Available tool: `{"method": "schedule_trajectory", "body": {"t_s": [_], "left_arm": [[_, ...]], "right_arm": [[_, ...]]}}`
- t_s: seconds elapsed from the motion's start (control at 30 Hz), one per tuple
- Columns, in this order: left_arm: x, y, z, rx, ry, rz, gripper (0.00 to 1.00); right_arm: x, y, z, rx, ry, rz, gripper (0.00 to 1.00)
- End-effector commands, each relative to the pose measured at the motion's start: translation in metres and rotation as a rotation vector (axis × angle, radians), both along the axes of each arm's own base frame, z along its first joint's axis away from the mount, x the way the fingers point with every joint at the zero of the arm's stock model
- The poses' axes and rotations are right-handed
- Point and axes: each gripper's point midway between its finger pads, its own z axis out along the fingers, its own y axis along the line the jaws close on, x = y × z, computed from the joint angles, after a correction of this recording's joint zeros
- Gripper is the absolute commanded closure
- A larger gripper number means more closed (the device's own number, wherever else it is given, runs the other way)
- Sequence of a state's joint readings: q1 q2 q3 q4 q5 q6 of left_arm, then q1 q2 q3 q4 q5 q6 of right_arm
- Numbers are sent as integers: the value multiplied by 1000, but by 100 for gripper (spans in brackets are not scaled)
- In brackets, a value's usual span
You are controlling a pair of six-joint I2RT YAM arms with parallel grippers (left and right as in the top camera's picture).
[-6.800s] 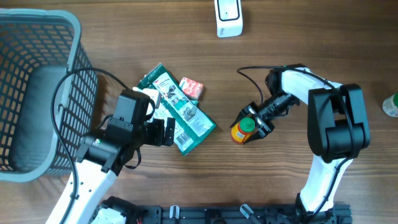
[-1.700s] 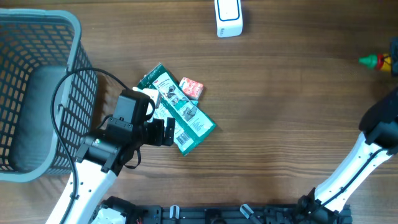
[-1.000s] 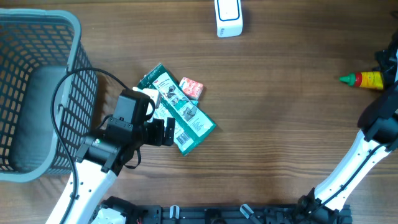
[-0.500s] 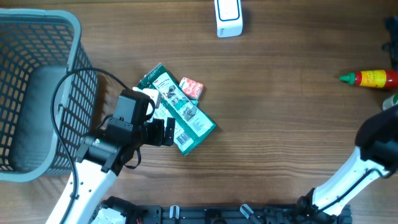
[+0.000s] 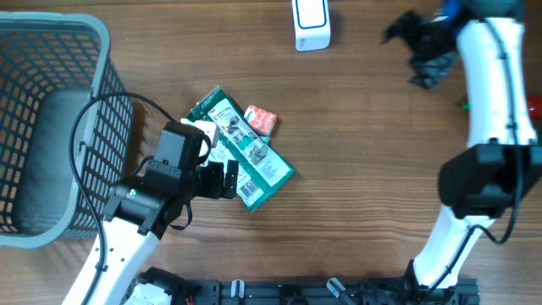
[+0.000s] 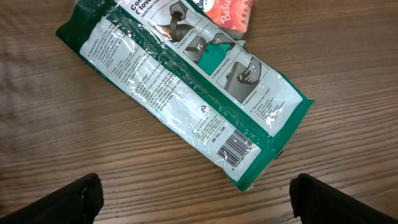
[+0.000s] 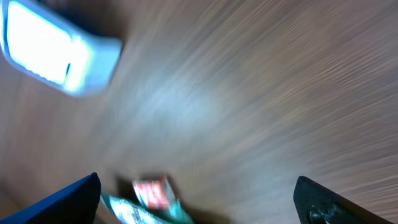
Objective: Scan the item barcode
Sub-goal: 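Reach the right gripper to the red Kleenex pack and grasp it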
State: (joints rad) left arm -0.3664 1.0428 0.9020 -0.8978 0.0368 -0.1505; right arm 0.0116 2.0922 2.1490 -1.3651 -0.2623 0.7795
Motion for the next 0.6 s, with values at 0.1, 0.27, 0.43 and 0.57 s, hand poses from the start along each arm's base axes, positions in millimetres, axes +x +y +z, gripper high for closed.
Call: {"method": "schedule_trajectory", "body": {"t_s": [0.1, 0.27, 0.43, 0.57], "left_arm": [[-1, -1, -1, -3, 4, -16, 0], [-1, -1, -1, -3, 4, -16, 0], [-1, -1, -1, -3, 4, -17, 0], [-1, -1, -1, -3, 4, -16, 0]], "right_arm": [[-24, 106, -13, -36, 17, 281, 0], [-44, 160, -48, -133, 68, 318, 3], [-52, 195, -74, -168, 38, 402, 34], [-58, 209, -98, -148, 50, 376, 27]]}}
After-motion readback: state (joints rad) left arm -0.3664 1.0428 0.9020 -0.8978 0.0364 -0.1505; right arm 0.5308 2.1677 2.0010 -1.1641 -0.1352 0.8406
